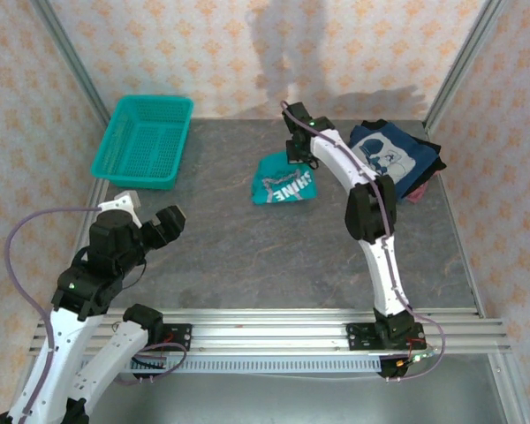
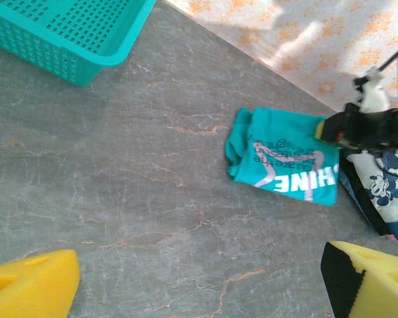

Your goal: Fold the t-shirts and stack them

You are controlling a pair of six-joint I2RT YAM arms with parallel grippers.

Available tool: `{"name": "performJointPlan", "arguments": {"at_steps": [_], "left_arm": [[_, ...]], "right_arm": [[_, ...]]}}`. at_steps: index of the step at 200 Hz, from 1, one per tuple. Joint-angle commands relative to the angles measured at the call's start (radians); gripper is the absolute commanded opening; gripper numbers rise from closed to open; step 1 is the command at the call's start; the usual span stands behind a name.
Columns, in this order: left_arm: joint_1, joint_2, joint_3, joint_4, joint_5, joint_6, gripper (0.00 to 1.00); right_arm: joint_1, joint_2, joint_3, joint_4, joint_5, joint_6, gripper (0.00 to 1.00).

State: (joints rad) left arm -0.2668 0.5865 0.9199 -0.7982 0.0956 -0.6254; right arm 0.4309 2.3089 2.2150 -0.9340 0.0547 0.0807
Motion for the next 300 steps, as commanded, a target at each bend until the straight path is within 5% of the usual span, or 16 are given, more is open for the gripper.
{"name": "performJointPlan", "arguments": {"at_steps": [1,71,231,300], "left_arm": [[-0.002,0.015,-0.011,0.068,-0.007,0.034,0.96],[-0.001,0.035,-0.008,0.077,-0.032,0.062,1.00],[-0.002,0.030,-0.029,0.088,-0.082,0.069,1.00],[-0.002,0.032,-0.029,0.090,-0.086,0.070,1.00]], "right_arm": [[-0.010,-0.083,-0.029,0.036,0.157,-0.075,0.00],[-0.054,-0.145,-0.028,0.086,0.198,-0.104,0.00],[-0.205,-0.095,0.379,0.002,0.167,0.003,0.00],[-0.318,-0.183,0.247,-0.018,0.115,0.131,0.00]]}}
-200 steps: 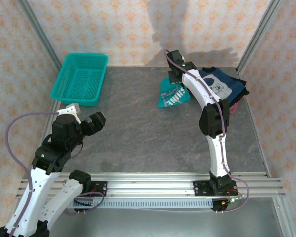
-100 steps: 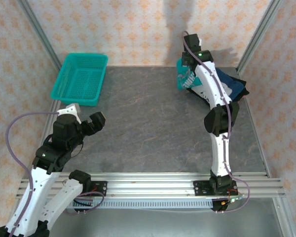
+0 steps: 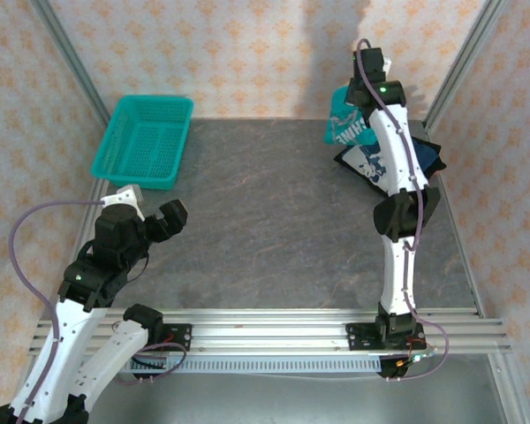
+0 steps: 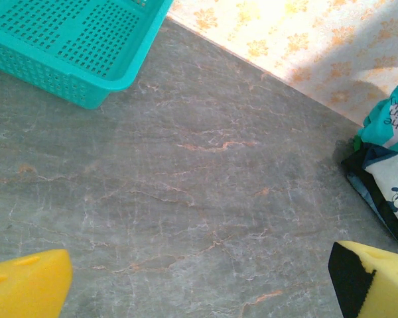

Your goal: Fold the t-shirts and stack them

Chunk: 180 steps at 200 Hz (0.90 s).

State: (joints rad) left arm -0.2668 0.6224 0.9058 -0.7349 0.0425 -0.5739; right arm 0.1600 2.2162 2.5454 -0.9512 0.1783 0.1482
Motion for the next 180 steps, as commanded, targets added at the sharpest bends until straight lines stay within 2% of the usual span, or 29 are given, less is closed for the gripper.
{"name": "performJointPlan", "arguments": {"at_steps": [1,81,120,180], "left_arm": [[-0.002,-0.004,-0.014,0.027,-0.033,0.019,1.00],[-0.002,0.008,-0.001,0.001,-0.041,0.029,1.00],[-0.001,0.020,0.011,-0.018,-0.039,0.034,1.00],[-0.002,0.026,0.023,-0.062,-0.045,0.034,1.00]], "right_arm": [[-0.049,-0.093,-0.091,0.003,-0.010,0.065,0.00],[-0.215,-0.311,-0.598,0.194,-0.049,0.148,0.00],[-0.267,-0.344,-0.727,0.253,-0.075,0.152,0.00],[-0.363,-0.328,-0.809,0.301,-0.120,0.155,0.00]]}}
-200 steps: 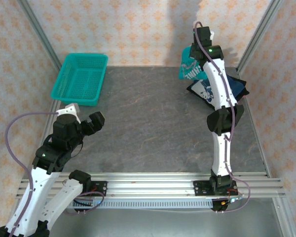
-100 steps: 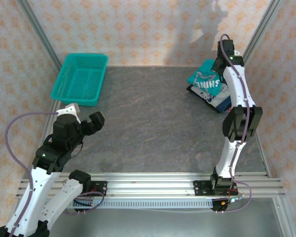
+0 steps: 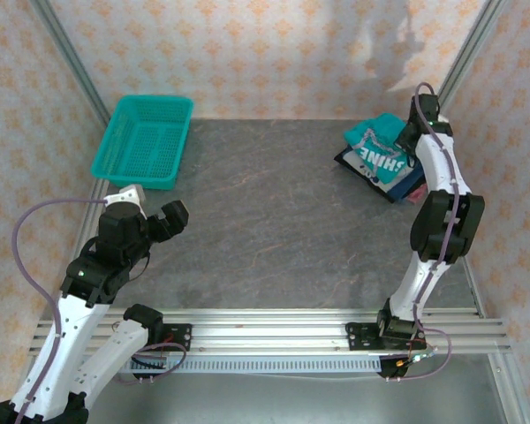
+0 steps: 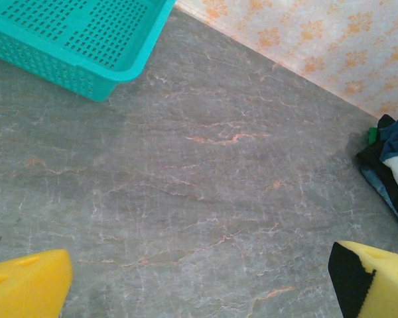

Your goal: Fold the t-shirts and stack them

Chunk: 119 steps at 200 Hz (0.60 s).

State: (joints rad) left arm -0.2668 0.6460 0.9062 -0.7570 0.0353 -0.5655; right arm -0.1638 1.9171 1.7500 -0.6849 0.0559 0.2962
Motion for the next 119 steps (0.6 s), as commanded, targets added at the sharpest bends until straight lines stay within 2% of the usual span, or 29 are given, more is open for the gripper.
{"name": "performJointPlan", "arguments": {"at_steps": [1,51,57,76,102,119], "left_arm": [[-0.002,0.001,0.022,-0.041,-0.038,0.026,1.00],[-0.002,0.004,0.033,-0.061,-0.051,0.026,1.00],[-0.002,0.006,0.031,-0.062,-0.051,0.024,1.00],[-0.002,0.009,0.028,-0.069,-0.048,0.021,1.00],[-0.002,0.009,0.026,-0.081,-0.044,0.019,1.00],[-0.002,0.009,0.025,-0.085,-0.037,0.016,1.00]], "right_arm": [[-0.041,-0.028,-0.014,0.034,0.002,0.007,0.00],[-0.103,0.008,-0.008,0.046,-0.036,-0.017,0.00],[-0.108,0.022,0.000,0.047,-0.054,-0.021,0.03],[-0.112,0.083,0.046,0.027,-0.081,-0.025,0.20],[-0.114,0.160,0.128,0.003,-0.100,-0.010,0.59],[-0.121,0.181,0.179,-0.024,-0.095,-0.001,0.70]]}}
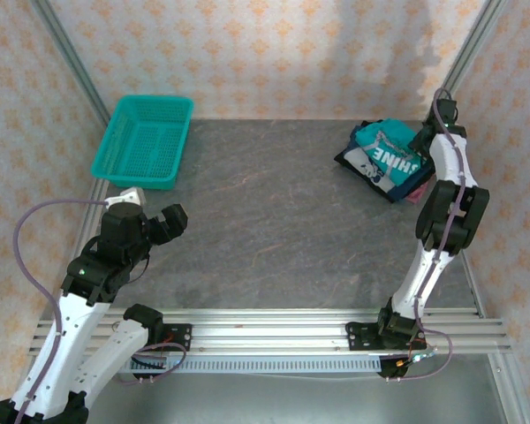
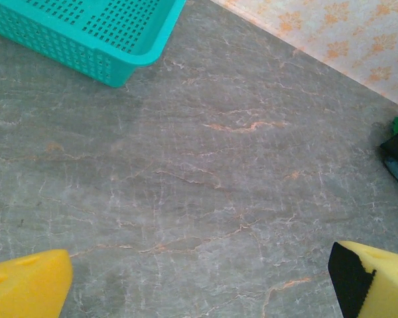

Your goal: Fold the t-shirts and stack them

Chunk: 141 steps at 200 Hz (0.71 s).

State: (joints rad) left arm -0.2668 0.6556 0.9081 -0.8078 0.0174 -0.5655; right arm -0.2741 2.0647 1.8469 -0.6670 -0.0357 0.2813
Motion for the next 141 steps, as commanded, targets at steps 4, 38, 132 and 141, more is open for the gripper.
{"name": "performJointPlan", "arguments": {"at_steps": [4,38,132,141], "left_arm": [[-0.002,-0.001,0.022,-0.036,-0.017,0.014,1.00],[-0.002,-0.016,-0.054,0.034,0.030,-0.040,1.00],[0.043,0.029,-0.135,0.127,-0.227,-0.055,1.00],[0.095,0.081,-0.120,0.112,-0.263,-0.057,1.00]], "right_arm": [[-0.013,0.031,0.089,-0.048,-0.002,0.014,0.73],[-0.026,-0.069,0.002,-0.005,0.004,0.025,1.00],[-0.112,-0.671,-0.614,0.186,-0.310,0.046,0.99],[-0.083,-0.723,-0.718,0.241,-0.364,0.052,0.99]]}}
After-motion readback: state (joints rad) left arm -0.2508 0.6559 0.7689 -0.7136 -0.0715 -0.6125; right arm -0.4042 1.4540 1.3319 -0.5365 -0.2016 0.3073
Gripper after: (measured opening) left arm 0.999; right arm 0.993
